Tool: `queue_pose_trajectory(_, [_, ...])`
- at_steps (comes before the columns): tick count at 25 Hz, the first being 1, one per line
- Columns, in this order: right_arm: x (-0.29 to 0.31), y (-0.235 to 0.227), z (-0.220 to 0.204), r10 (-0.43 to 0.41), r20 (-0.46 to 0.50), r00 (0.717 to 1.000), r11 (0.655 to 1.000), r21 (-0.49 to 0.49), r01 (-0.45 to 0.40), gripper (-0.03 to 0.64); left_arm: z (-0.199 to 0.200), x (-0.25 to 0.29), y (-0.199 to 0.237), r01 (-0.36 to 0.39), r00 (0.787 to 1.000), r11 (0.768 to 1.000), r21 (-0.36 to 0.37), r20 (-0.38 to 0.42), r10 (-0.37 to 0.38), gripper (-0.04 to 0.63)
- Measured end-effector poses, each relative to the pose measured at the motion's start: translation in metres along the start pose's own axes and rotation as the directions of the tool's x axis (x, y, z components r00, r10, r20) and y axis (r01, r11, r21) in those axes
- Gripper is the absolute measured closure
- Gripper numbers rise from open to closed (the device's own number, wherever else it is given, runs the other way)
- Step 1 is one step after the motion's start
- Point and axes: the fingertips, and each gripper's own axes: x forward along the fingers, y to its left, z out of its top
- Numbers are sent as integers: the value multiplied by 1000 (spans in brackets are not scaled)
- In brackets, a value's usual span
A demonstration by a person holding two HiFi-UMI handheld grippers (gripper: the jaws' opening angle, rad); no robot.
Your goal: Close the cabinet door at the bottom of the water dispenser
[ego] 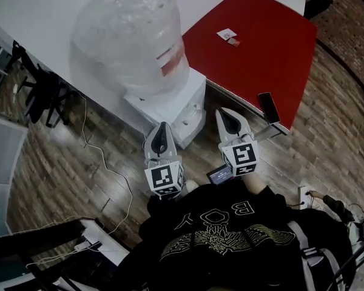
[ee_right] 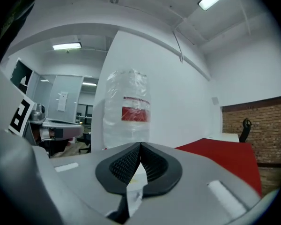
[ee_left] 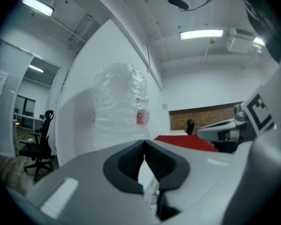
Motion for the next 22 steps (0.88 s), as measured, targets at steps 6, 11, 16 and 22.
queue_pose_trajectory(6, [2,7,8,23,3,1000,1000,-2,-23,623,1,2,2,-6,1000,1000,-13,-2,6,589])
queue_pose_trajectory(11, [2,12,8,40,3,999,999,-1,-40,623,-2,1,5,-14,1000,1000,-17,-6,14,589])
queue_pose_trajectory(16, [2,12,4,60,-6,998,998,9,-60,623,-12,0,13,-43,999,999,-17,-29,43,589])
queue_pose_trajectory(22, [3,10,0,67,-6,998,998,19,-67,623,-10,0,11,-40,999,999,-25,-23,40,589])
